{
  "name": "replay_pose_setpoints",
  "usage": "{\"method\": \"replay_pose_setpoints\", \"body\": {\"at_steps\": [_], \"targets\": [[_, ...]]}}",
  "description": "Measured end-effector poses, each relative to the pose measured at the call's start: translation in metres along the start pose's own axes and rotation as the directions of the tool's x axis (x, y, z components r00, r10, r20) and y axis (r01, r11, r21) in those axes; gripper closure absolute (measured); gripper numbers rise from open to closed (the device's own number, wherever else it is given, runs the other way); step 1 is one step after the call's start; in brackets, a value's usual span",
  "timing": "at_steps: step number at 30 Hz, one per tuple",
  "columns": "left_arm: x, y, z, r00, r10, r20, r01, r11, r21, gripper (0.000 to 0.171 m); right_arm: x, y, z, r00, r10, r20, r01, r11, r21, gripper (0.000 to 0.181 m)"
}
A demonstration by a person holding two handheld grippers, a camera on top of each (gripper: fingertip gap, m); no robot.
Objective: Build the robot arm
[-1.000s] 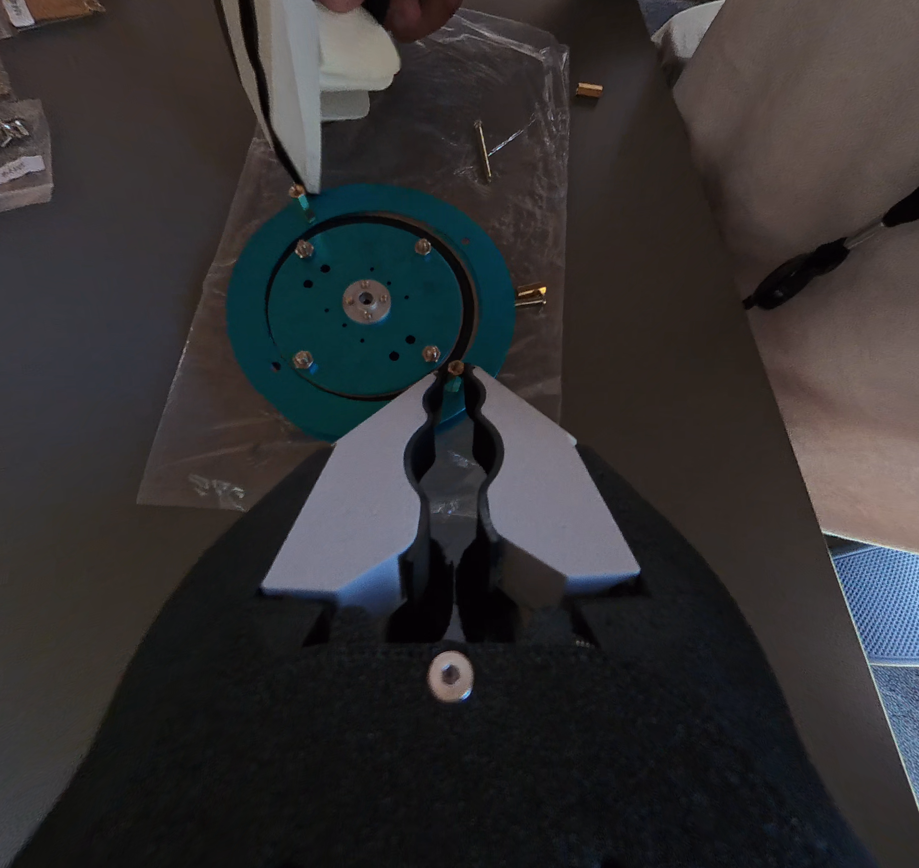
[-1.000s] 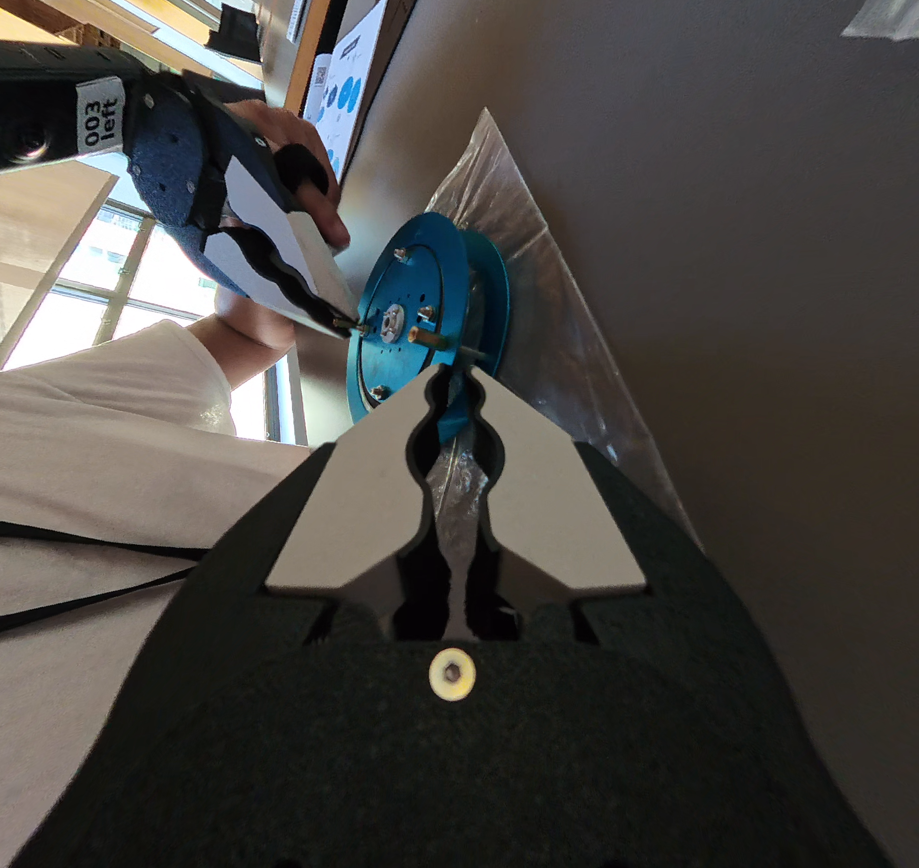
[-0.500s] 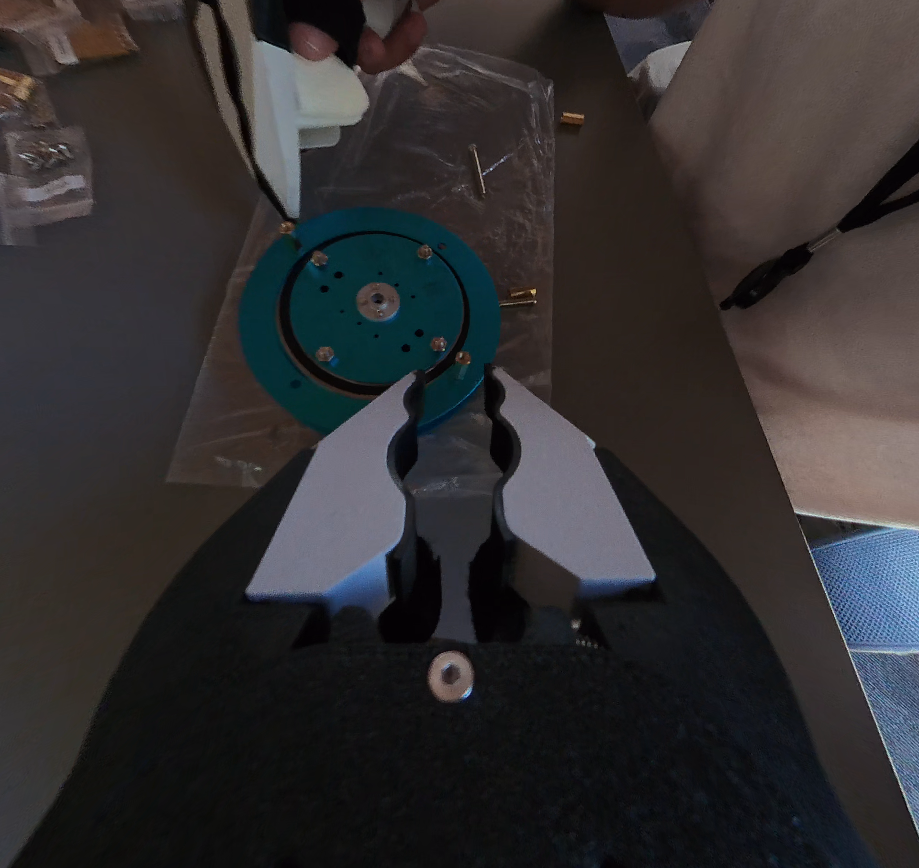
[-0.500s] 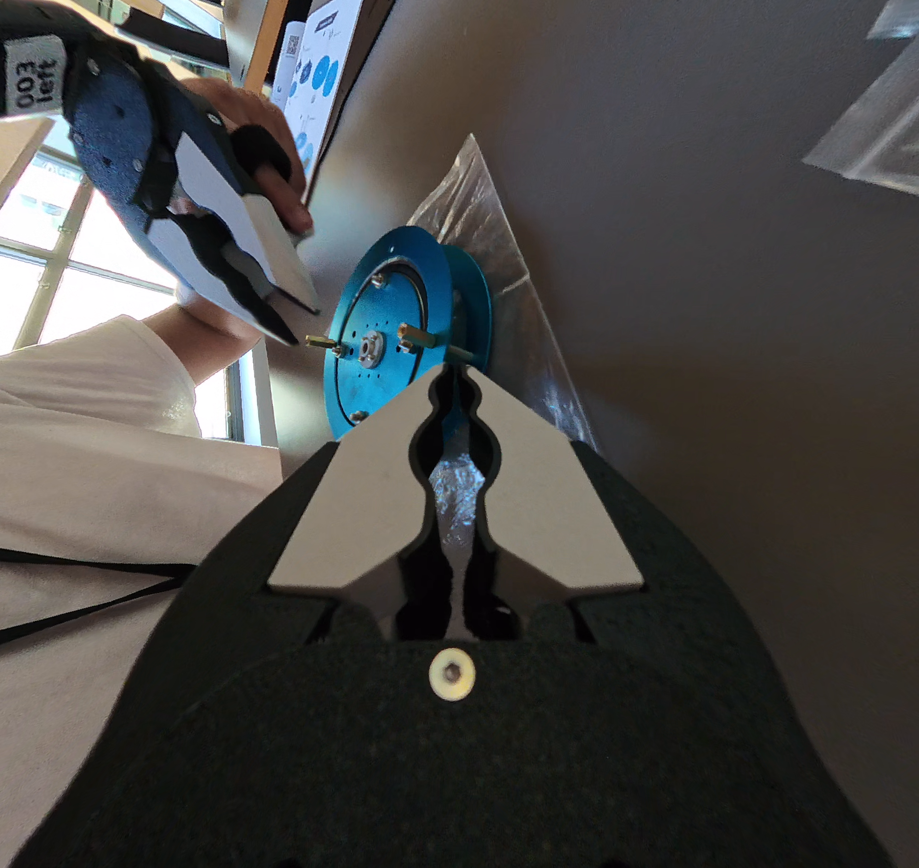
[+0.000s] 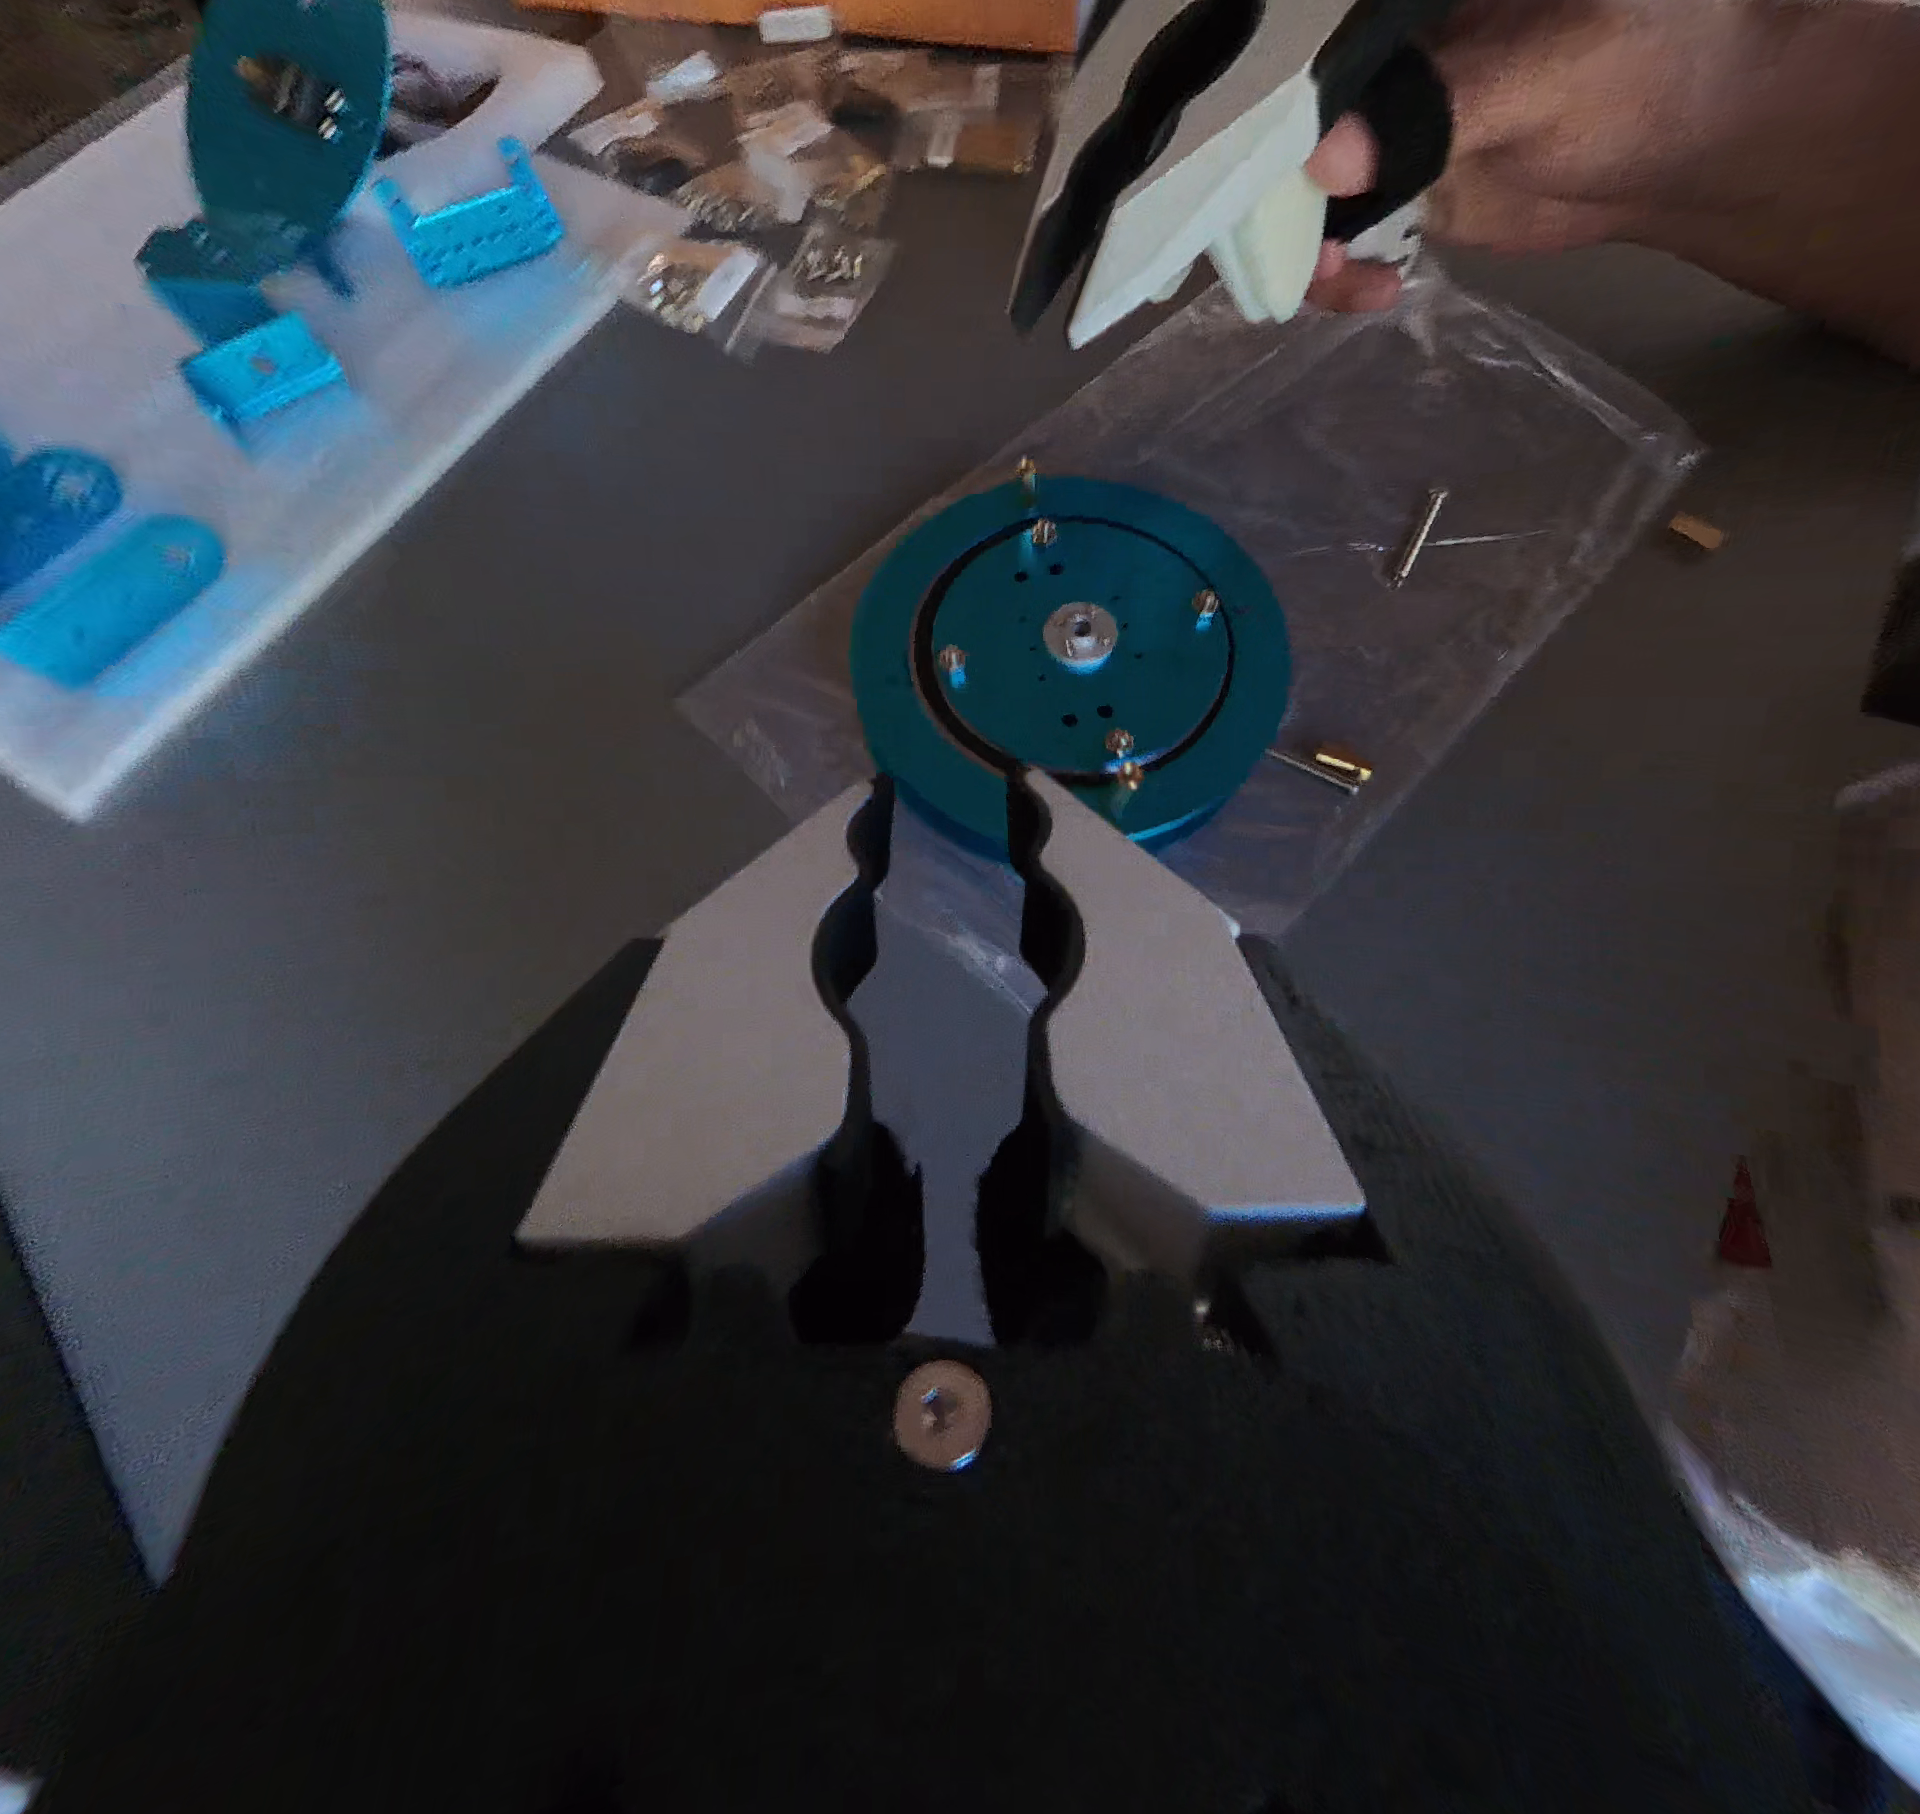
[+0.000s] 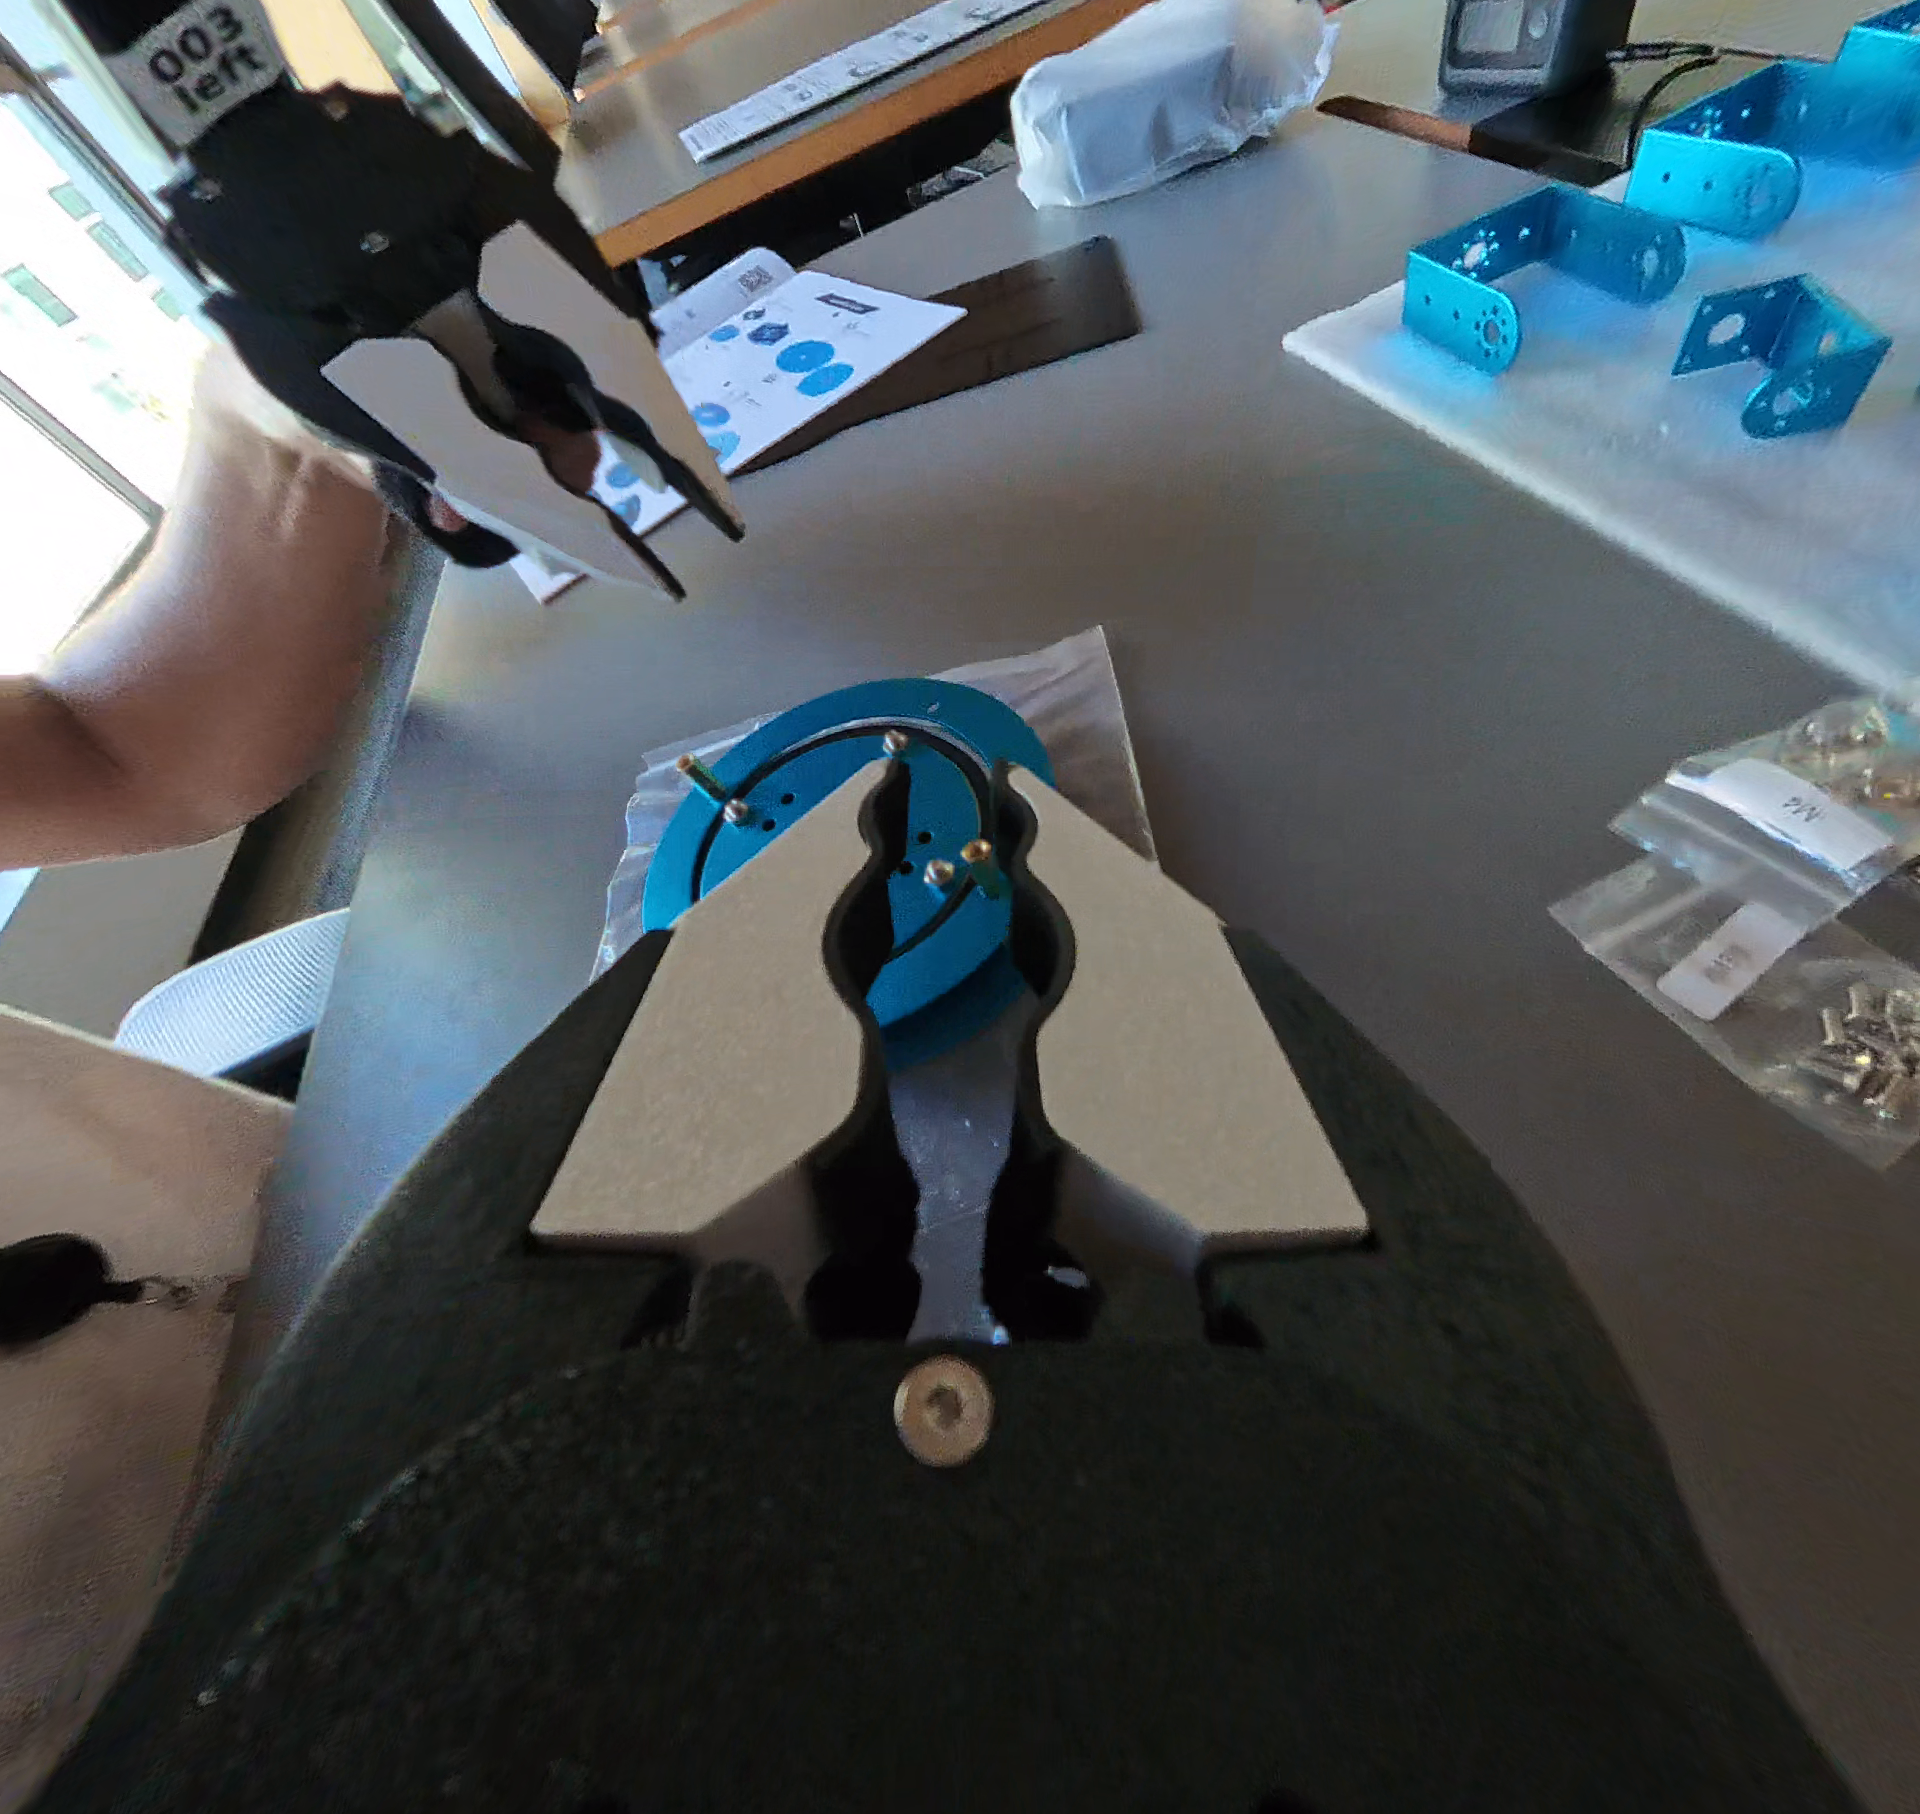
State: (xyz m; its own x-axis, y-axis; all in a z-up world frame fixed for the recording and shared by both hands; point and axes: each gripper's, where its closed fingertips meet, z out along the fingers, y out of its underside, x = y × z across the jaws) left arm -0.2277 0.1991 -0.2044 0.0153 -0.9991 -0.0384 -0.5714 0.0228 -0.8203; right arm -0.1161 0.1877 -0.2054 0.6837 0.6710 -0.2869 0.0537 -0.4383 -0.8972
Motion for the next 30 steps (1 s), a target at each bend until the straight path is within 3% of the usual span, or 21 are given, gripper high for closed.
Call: {"method": "replay_pose_setpoints", "body": {"at_steps": [3, 7, 12, 16, 21, 25, 28, 30], "targets": [[0.019, 0.024, -0.012, 0.991, -0.095, 0.089, 0.094, 0.995, 0.016, 0.150, -0.006, 0.004, 0.002, 1.000, -0.031, -0.002, 0.031, 0.999, -0.029, 0.167], [0.054, 0.042, -0.029, 0.984, -0.123, 0.130, 0.112, 0.990, 0.090, 0.151, -0.032, 0.003, 0.007, 0.995, -0.063, 0.078, 0.066, 0.997, -0.043, 0.166], [0.089, 0.054, -0.047, 0.976, -0.090, 0.199, 0.064, 0.989, 0.132, 0.153, -0.075, 0.029, 0.033, 0.974, -0.129, 0.187, 0.171, 0.957, -0.235, 0.154], [0.105, 0.058, -0.049, 0.971, -0.107, 0.215, 0.069, 0.982, 0.176, 0.156, -0.078, 0.034, 0.054, 0.963, -0.237, 0.125, 0.266, 0.904, -0.333, 0.151], [0.099, 0.056, -0.049, 0.961, -0.105, 0.257, 0.060, 0.982, 0.176, 0.156, -0.078, 0.027, 0.068, 0.948, -0.307, 0.089, 0.317, 0.866, -0.387, 0.152], [0.084, 0.049, -0.035, 0.961, -0.078, 0.265, 0.033, 0.985, 0.169, 0.156, -0.072, 0.039, 0.079, 0.945, -0.317, 0.082, 0.318, 0.828, -0.461, 0.157], [0.071, 0.048, -0.020, 0.961, -0.060, 0.271, 0.032, 0.994, 0.107, 0.156, -0.068, 0.045, 0.081, 0.943, -0.323, 0.075, 0.320, 0.826, -0.464, 0.174], [0.064, 0.047, -0.010, 0.965, -0.073, 0.250, 0.053, 0.995, 0.087, 0.156, -0.069, 0.046, 0.081, 0.952, -0.294, 0.080, 0.297, 0.836, -0.462, 0.177]]}}
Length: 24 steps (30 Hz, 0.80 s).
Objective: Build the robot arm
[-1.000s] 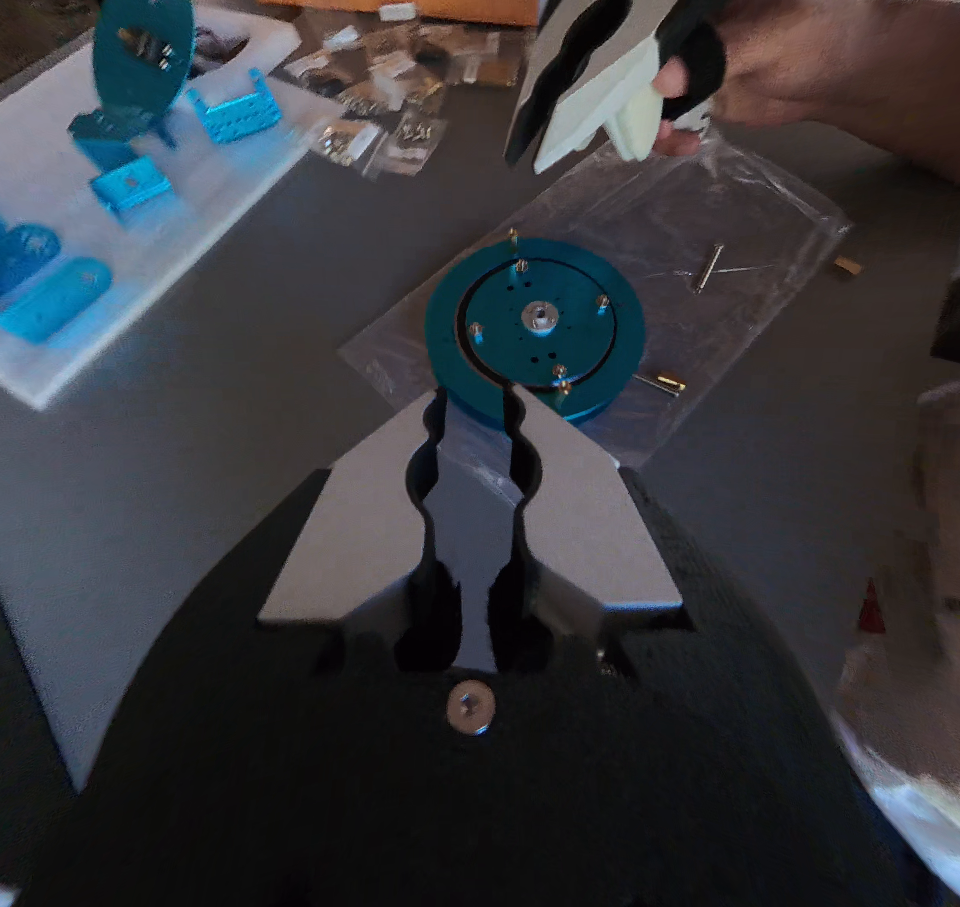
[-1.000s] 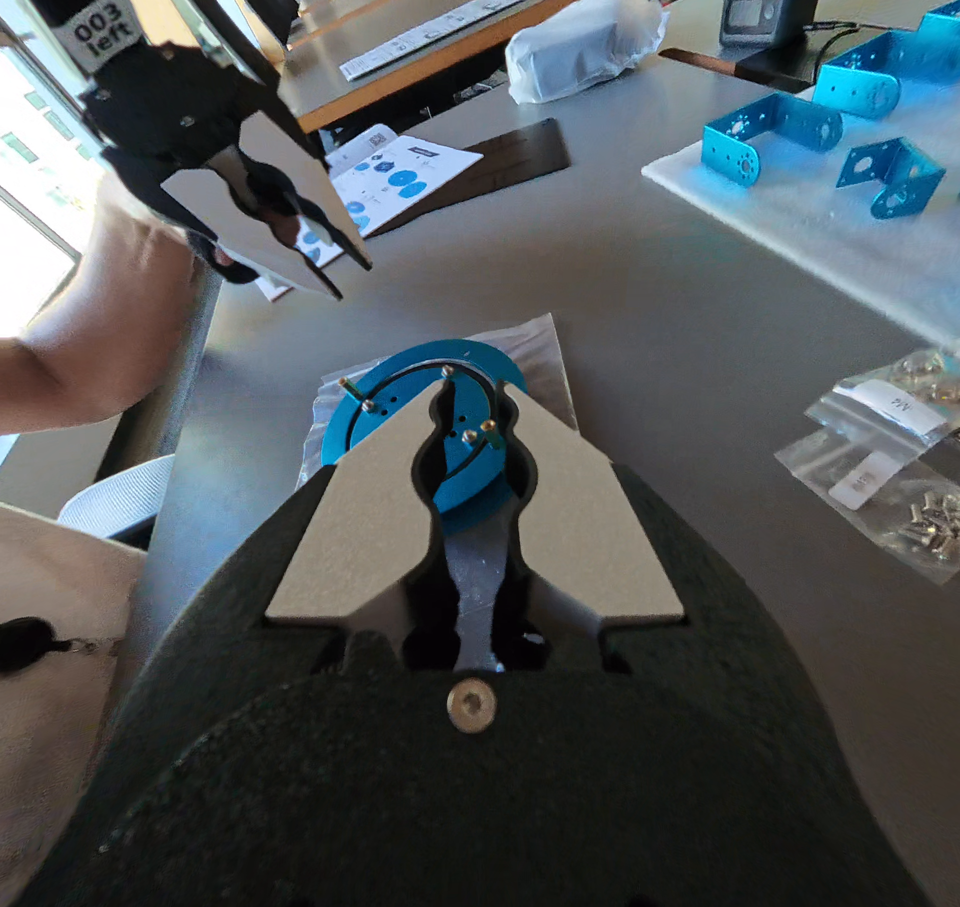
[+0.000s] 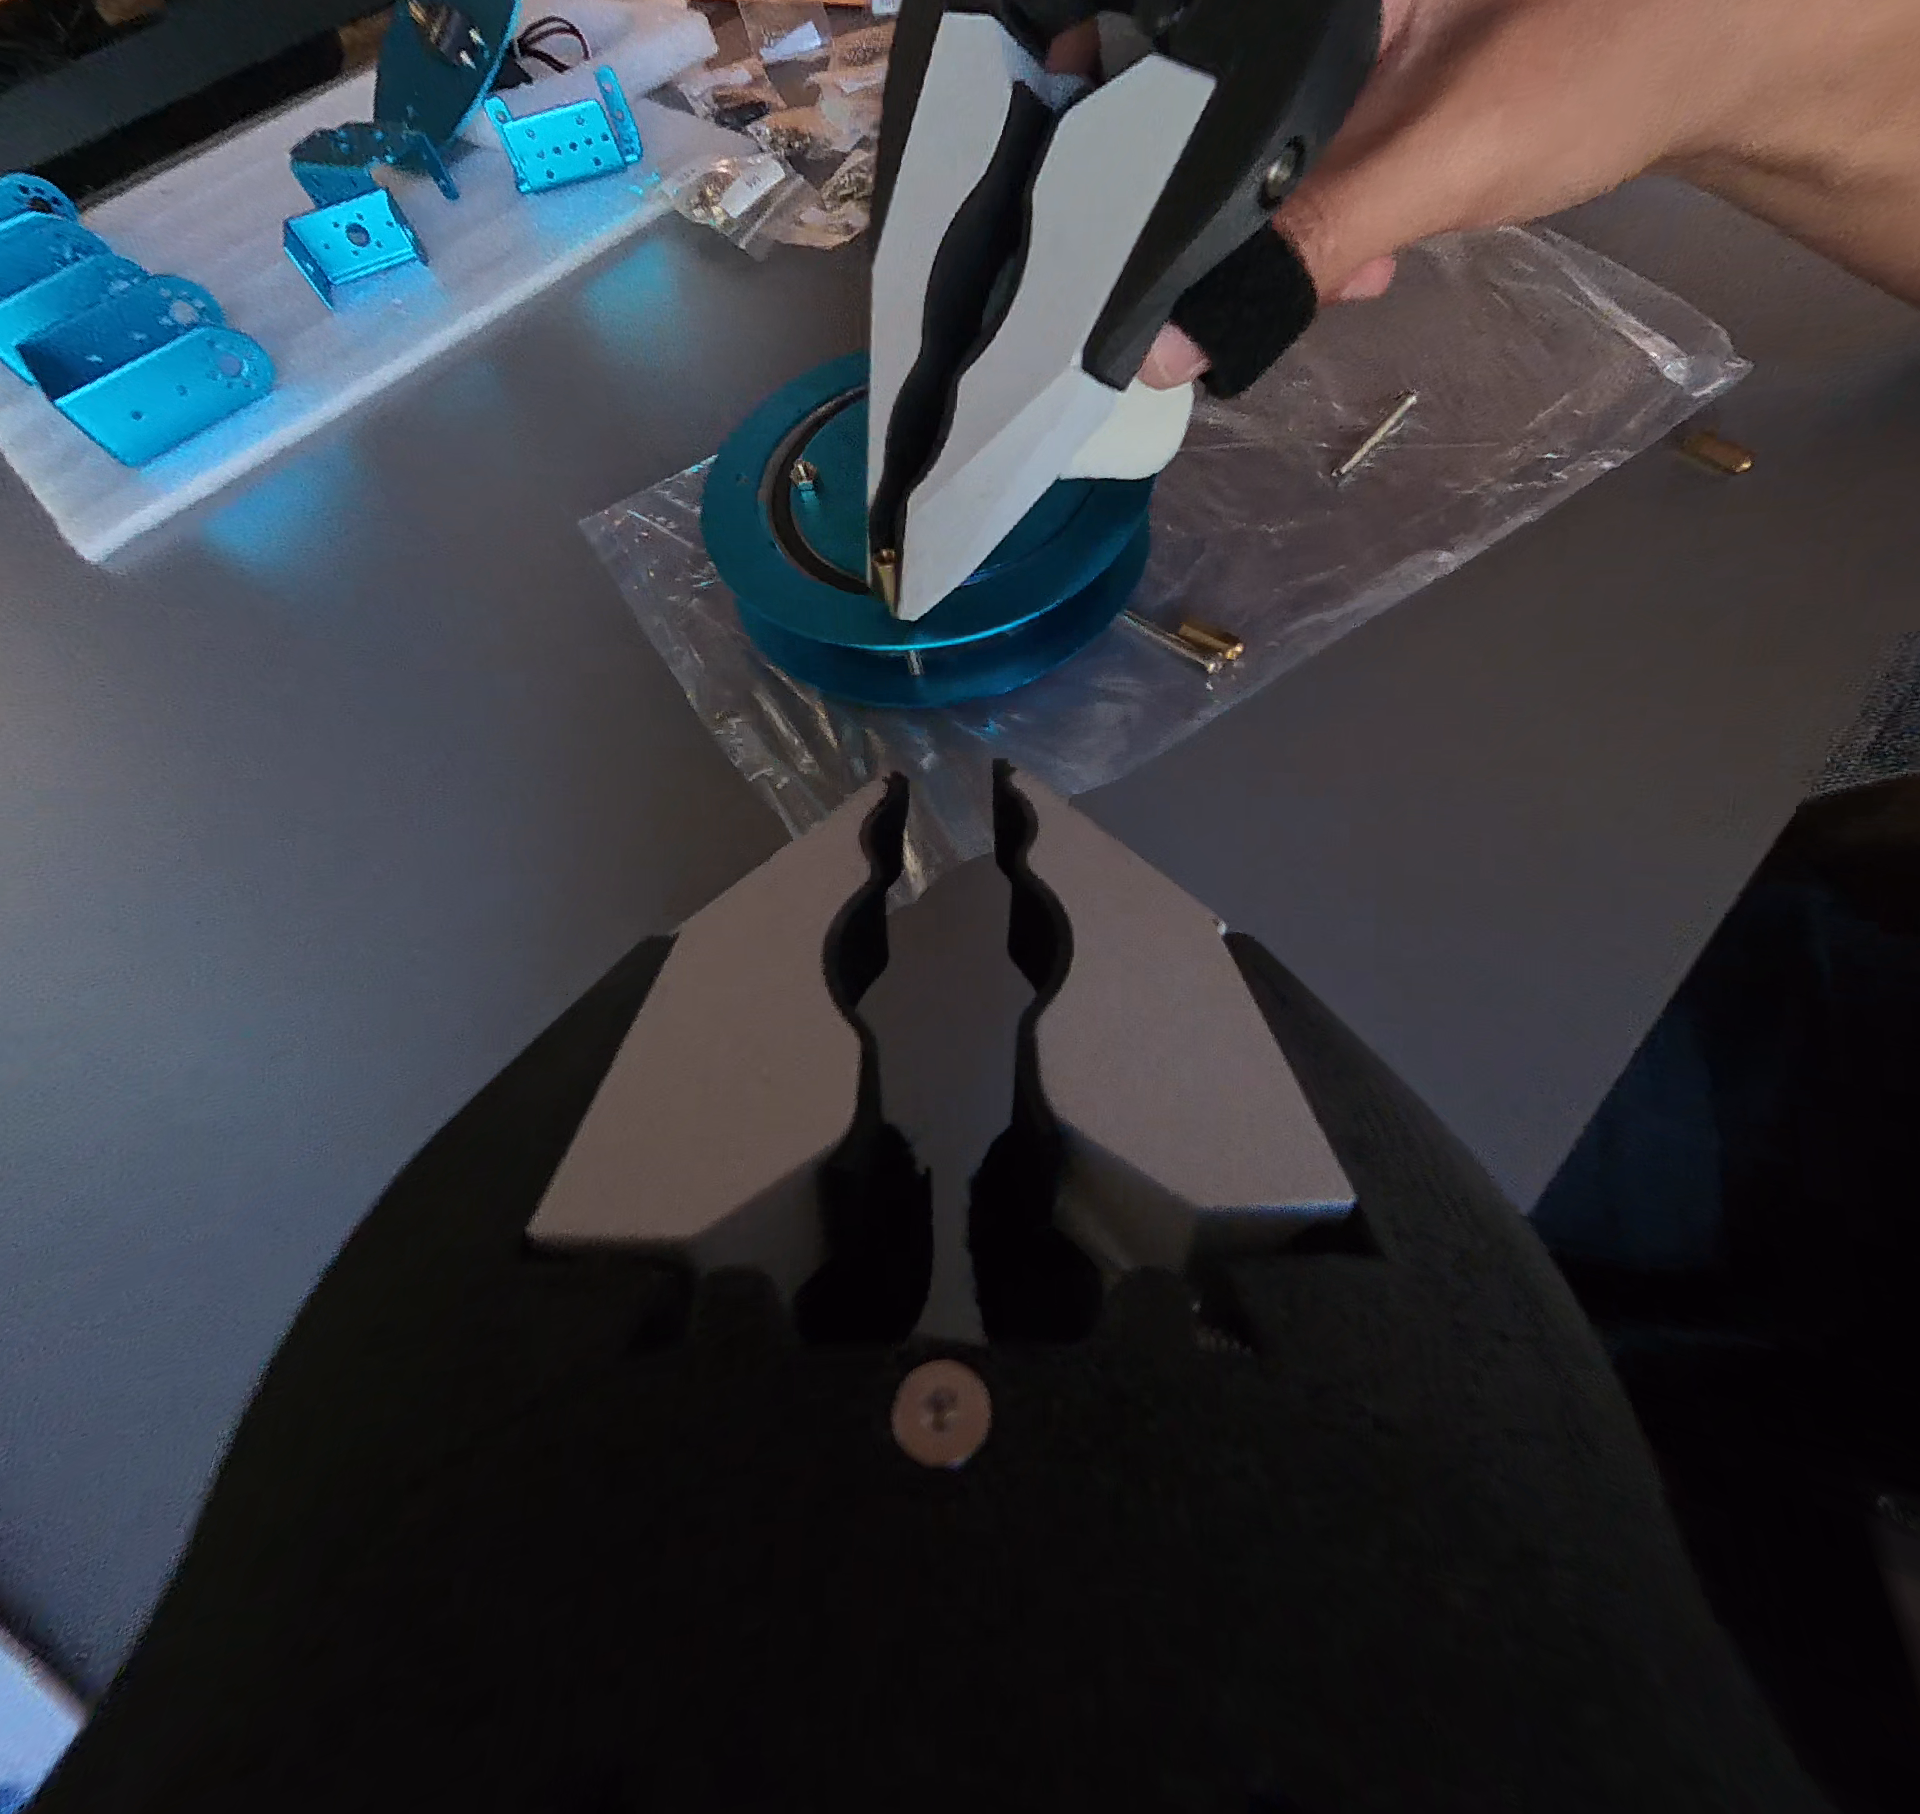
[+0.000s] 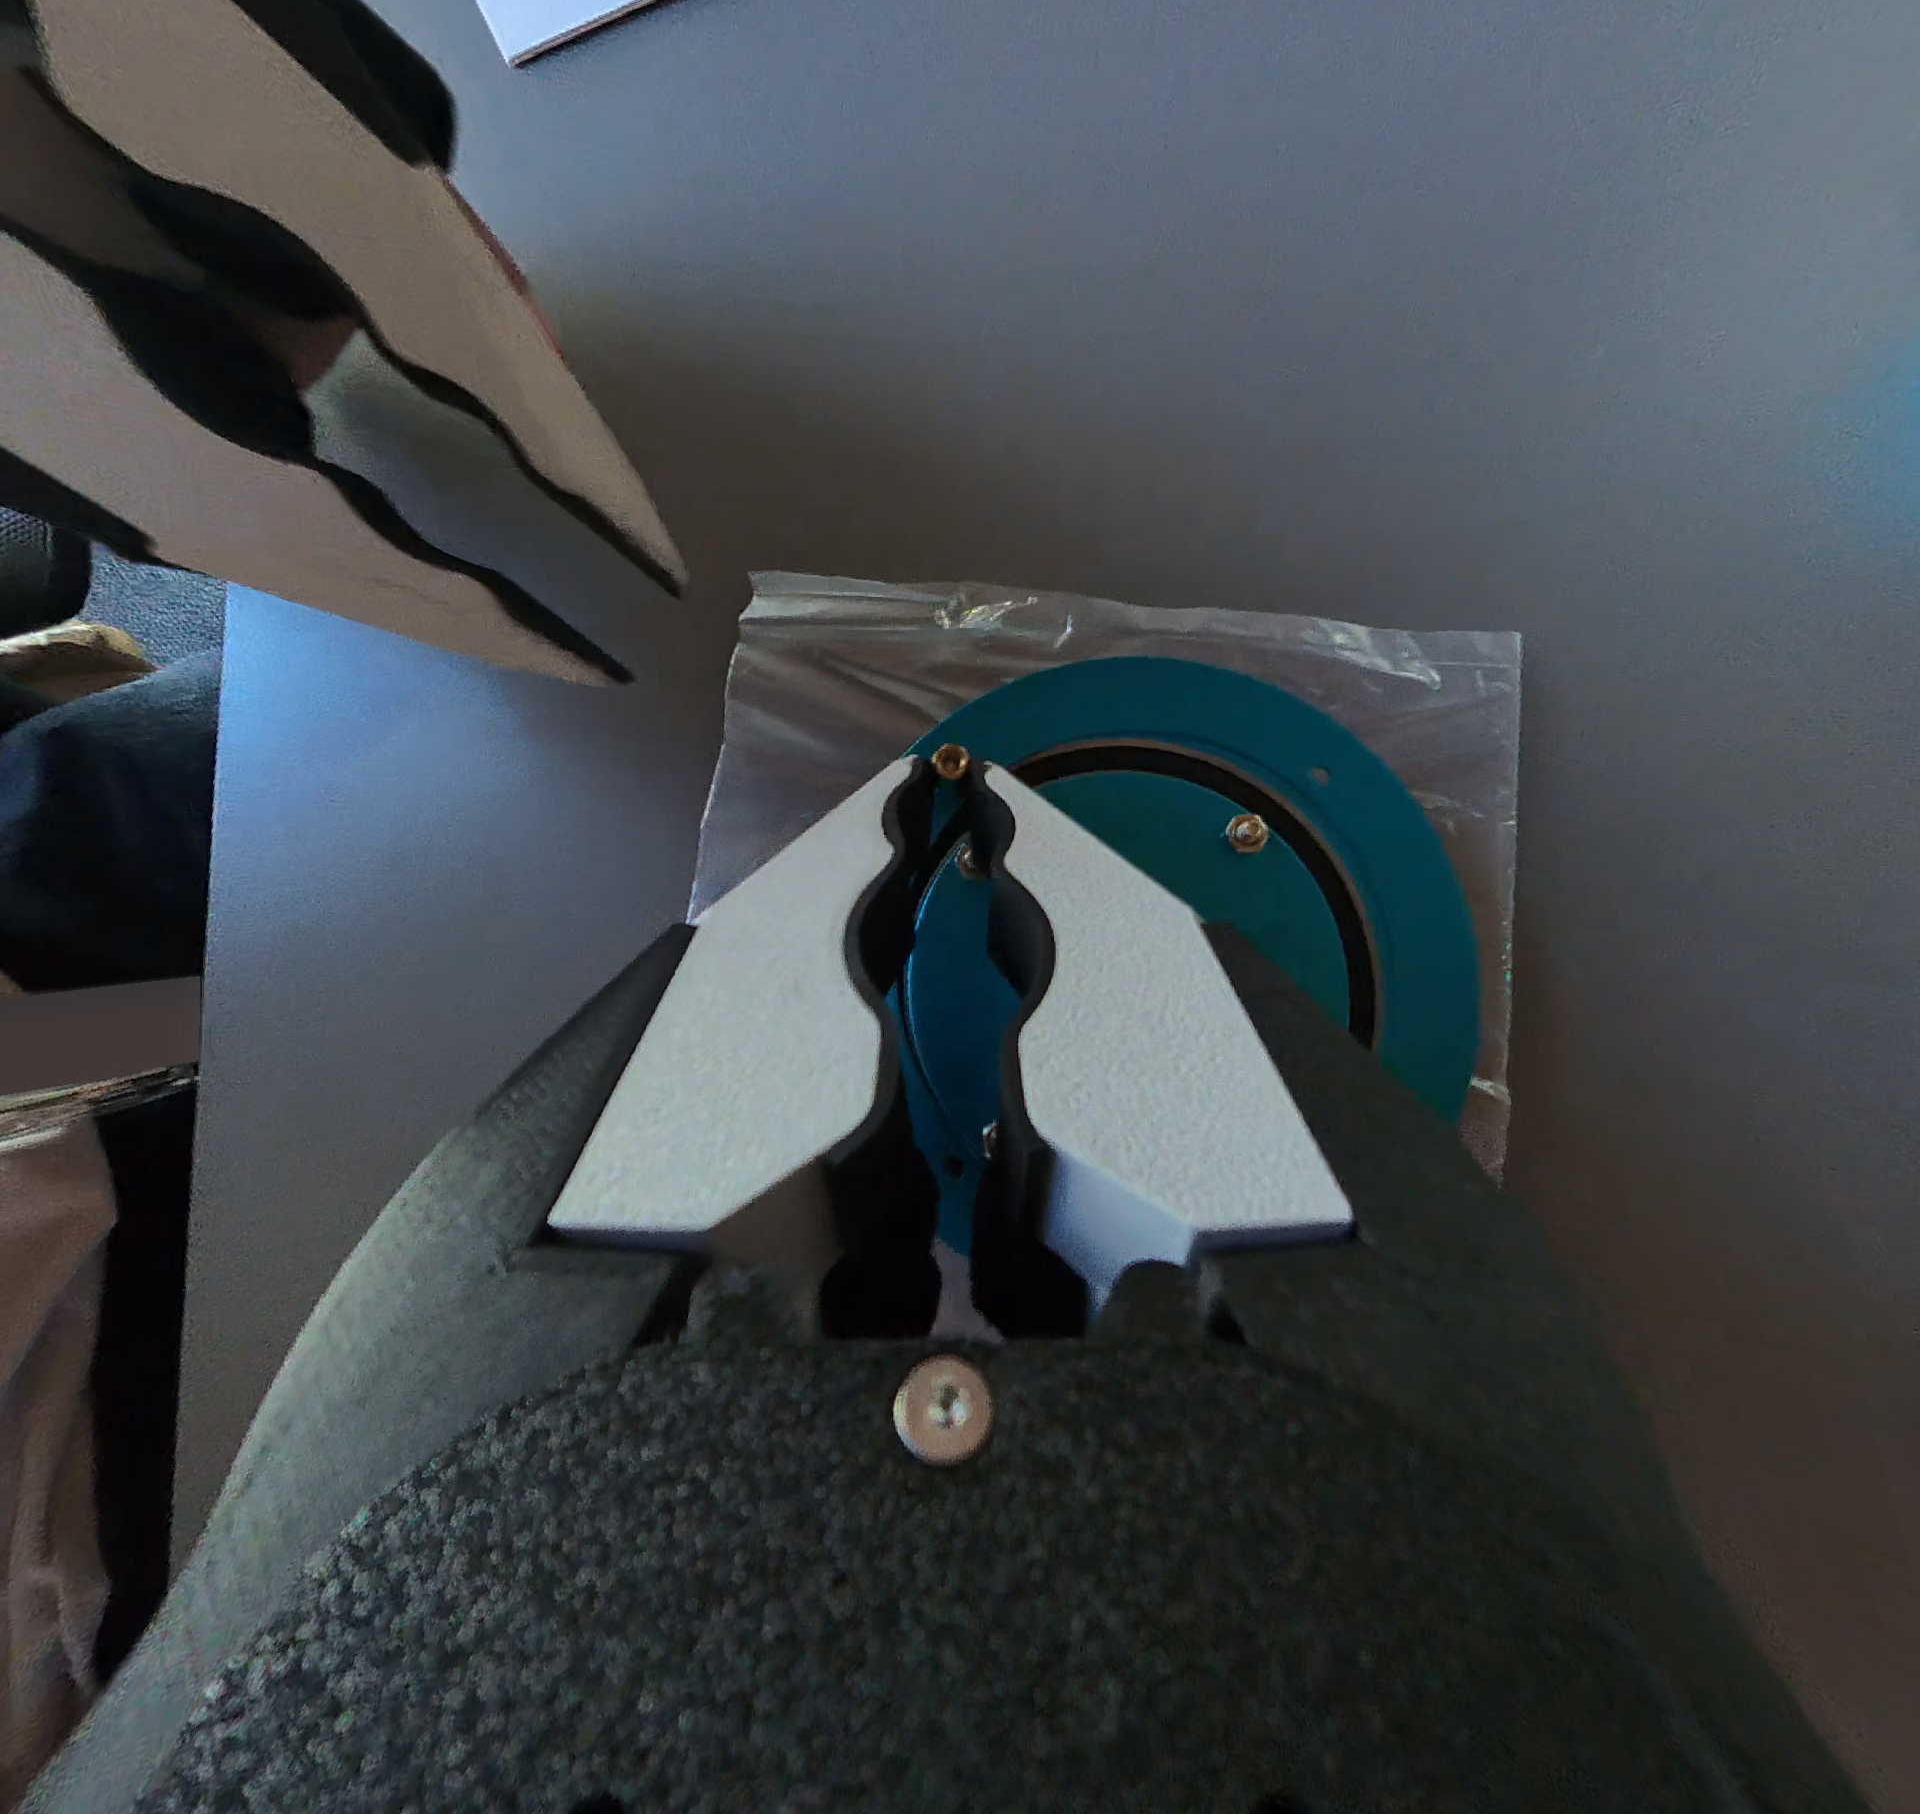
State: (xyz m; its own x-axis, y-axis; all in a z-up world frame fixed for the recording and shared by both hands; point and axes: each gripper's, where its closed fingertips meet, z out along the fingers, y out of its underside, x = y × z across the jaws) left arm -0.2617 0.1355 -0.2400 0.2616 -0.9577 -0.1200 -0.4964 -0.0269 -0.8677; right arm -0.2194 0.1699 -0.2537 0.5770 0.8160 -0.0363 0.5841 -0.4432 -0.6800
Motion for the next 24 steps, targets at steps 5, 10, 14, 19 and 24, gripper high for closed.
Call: {"method": "replay_pose_setpoints", "body": {"at_steps": [5, 10, 14, 19, 24], "targets": [[-0.012, 0.001, 0.026, 0.999, 0.002, -0.045, -0.004, 0.999, -0.039, 0.156, -0.003, 0.000, -0.003, 0.999, 0.041, 0.032, -0.041, 0.999, -0.001, 0.177], [-0.007, -0.002, 0.040, 0.992, 0.022, -0.127, -0.030, 0.998, -0.060, 0.155, -0.004, -0.003, -0.008, 0.997, 0.059, 0.048, -0.060, 0.998, 0.034, 0.177], [-0.005, -0.003, 0.047, 0.989, 0.029, -0.142, -0.039, 0.996, -0.075, 0.156, -0.004, -0.001, -0.007, 0.994, 0.084, 0.069, -0.086, 0.996, 0.033, 0.177], [-0.006, -0.005, 0.051, 0.990, 0.039, -0.137, -0.049, 0.996, -0.075, 0.156, -0.004, -0.004, -0.009, 0.982, 0.157, 0.106, -0.165, 0.984, 0.062, 0.176], [-0.006, -0.006, 0.051, 0.991, 0.025, -0.135, -0.035, 0.997, -0.073, 0.156, -0.002, -0.004, -0.009, 0.942, 0.287, 0.174, -0.302, 0.951, 0.067, 0.176]]}}
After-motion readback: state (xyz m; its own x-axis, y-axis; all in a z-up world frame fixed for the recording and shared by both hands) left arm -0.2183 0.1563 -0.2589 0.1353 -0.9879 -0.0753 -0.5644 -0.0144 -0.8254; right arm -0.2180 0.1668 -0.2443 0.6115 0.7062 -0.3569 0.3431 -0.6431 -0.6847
